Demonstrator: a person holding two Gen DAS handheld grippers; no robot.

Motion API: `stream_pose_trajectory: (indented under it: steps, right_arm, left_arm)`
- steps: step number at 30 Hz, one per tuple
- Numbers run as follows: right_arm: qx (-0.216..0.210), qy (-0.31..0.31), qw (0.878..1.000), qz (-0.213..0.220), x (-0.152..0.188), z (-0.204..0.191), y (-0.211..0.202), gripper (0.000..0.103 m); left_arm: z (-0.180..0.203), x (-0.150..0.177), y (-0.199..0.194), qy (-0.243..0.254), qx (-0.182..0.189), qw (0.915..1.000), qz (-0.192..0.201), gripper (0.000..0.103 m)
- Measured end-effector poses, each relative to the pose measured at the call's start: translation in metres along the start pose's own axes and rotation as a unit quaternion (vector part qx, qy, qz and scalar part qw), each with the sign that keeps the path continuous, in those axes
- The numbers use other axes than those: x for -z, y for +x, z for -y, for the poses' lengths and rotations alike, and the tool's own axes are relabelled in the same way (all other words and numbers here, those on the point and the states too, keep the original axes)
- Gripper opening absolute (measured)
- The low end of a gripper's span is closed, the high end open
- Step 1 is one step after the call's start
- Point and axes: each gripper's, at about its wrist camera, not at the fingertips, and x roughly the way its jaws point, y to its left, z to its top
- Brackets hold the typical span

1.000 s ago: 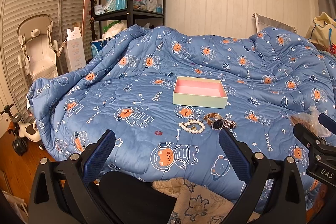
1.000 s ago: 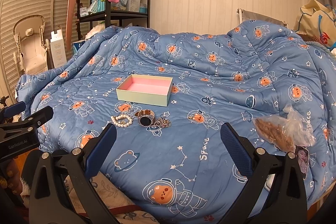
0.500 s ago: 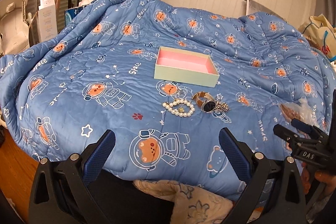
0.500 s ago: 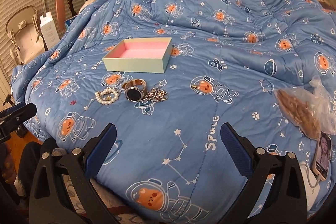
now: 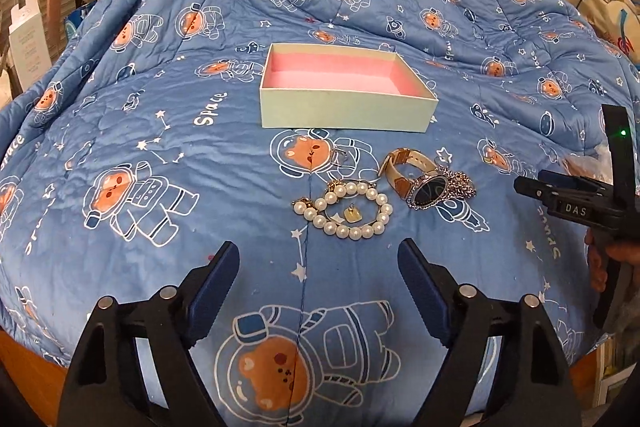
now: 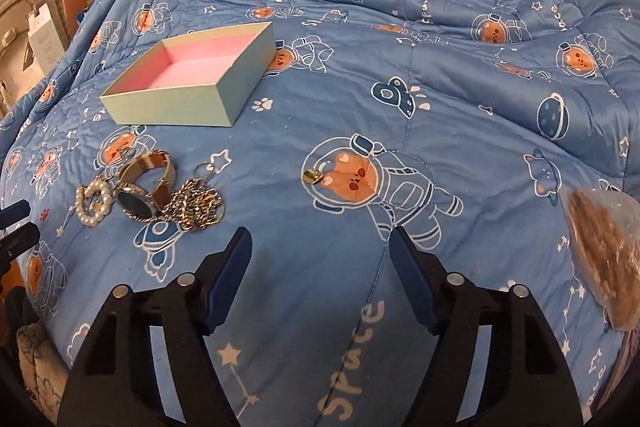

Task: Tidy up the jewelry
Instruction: 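Reach the right gripper to the small gold charm and close on it, then grasp the silver ring with the left gripper while the right carries the charm into the box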

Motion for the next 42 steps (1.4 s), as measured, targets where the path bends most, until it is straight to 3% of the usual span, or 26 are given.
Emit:
stream_pose_trajectory:
  steps: [3,8,13,23,29,30,33,42]
  right_arm:
    - [0.002,0.005,1.0,-0.01,-0.008,0.009,0.014,0.067]
    - [-0.006,-0.002,1.0,-0.021,-0.017,0.012,0.036,0.054]
    - [-0.017,0.009,1.0,-0.025,-0.025,0.012,0.052,0.049]
    - [-0.009,-0.03,0.999,-0.017,-0.03,-0.006,0.059,0.023]
    - [-0.005,-0.036,0.999,-0.012,-0.029,-0.008,0.057,0.014]
    - [-0.005,-0.036,0.999,-0.012,-0.028,-0.007,0.057,0.013]
    - [-0.004,-0.035,0.999,-0.011,-0.028,-0.007,0.057,0.012]
    - [-0.016,-0.027,0.999,-0.005,-0.028,-0.004,0.053,0.012]
  left_arm:
    - [-0.008,-0.004,0.006,-0.008,0.004,0.9999,-0.005,0.074]
    - [-0.014,-0.02,0.022,-0.018,0.013,0.9997,-0.01,0.063]
    - [-0.002,-0.041,0.045,0.003,0.016,0.9998,-0.014,0.053]
    - [-0.005,-0.058,0.079,-0.009,0.025,0.999,-0.035,0.042]
    - [0.007,-0.07,0.095,0.009,0.038,0.9983,-0.043,0.036]
    - [0.01,-0.072,0.099,0.017,0.036,0.9981,-0.047,0.035]
    - [0.013,-0.073,0.112,0.022,0.035,0.9972,-0.063,0.018]
    - [0.013,-0.071,0.11,0.008,0.039,0.9977,-0.054,0.017]
